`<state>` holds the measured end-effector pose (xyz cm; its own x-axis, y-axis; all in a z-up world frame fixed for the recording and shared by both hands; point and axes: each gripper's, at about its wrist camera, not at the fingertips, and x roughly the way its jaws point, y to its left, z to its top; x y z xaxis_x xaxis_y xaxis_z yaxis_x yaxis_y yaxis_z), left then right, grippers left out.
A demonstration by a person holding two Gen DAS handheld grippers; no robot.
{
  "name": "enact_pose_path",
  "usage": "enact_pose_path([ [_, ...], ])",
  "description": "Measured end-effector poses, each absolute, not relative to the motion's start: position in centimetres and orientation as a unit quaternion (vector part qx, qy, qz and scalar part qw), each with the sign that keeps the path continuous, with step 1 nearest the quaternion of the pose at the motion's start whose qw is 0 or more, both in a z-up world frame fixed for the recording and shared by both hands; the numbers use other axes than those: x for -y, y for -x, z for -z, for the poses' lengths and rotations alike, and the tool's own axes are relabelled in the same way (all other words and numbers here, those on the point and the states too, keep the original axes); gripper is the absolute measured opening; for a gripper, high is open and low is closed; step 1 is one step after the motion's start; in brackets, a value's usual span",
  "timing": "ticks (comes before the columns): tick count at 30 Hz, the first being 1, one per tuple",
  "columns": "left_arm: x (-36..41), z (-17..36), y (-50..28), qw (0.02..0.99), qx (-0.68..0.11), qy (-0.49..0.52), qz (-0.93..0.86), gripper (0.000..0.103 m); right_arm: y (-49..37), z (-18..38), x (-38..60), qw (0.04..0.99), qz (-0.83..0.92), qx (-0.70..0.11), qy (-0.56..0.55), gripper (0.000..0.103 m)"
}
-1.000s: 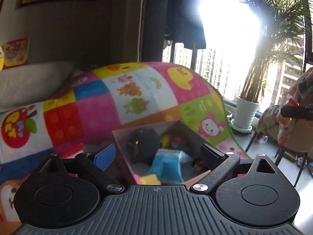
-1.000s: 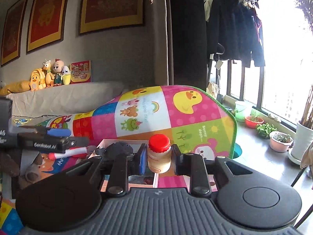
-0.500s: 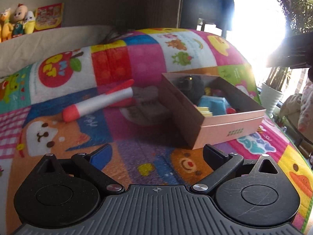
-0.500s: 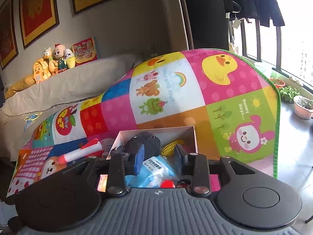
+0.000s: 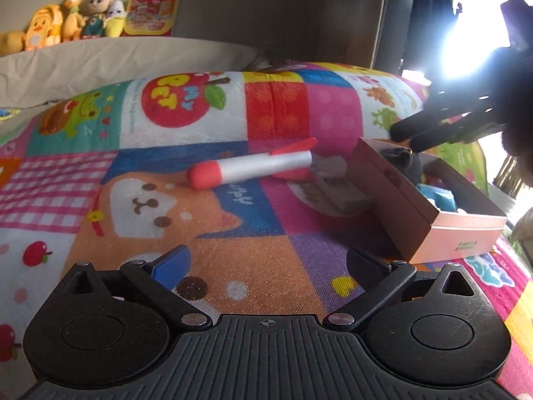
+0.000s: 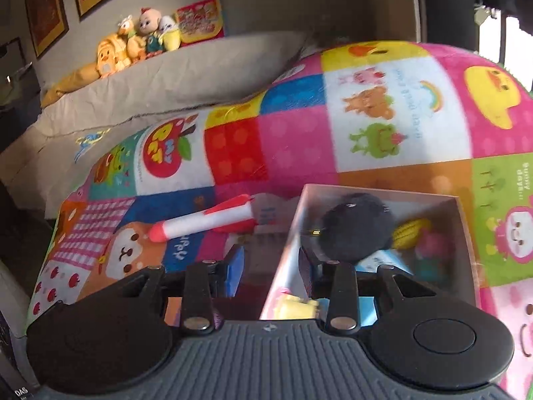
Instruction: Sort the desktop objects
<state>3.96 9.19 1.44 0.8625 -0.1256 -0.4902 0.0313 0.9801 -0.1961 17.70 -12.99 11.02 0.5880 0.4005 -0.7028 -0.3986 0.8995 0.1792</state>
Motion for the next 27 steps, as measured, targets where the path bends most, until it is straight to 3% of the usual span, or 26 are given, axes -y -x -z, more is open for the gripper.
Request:
enact_pose_path([
  [5,-10.4,-1.2,-3.8,0.957,-0.252,0.133,0.047,0.103,-23.4,-8.4,6.3,0.883,-0.186,-0.428,0.051,0.036],
  [8,-10.6,-1.0,-3.8,0.956,-0.252,0.143,0.051,0.103,-26.5,-6.3,3.8,0.882,-0.133,-0.442,0.098,0.029],
  [10,-10.7,-1.0,-3.8,0.955,-0.251,0.148,0.053,0.103,-28.5,-4.7,2.8,0.876,-0.097,-0.457,0.119,0.016],
  [14,-10.9,-0.9,-3.7,0.955,-0.248,0.155,0.056,0.103,-29.9,-2.7,1.2,0.872,-0.061,-0.451,0.179,0.015],
  [19,-11.2,-0.9,-3.7,0.954,-0.246,0.163,0.057,0.103,-28.3,-2.7,1.9,0.853,-0.106,-0.482,0.169,0.016],
  [27,-11.3,-0.8,-3.7,0.953,-0.247,0.165,0.054,0.103,-18.6,-3.3,4.9,0.802,-0.226,-0.529,0.160,0.016],
])
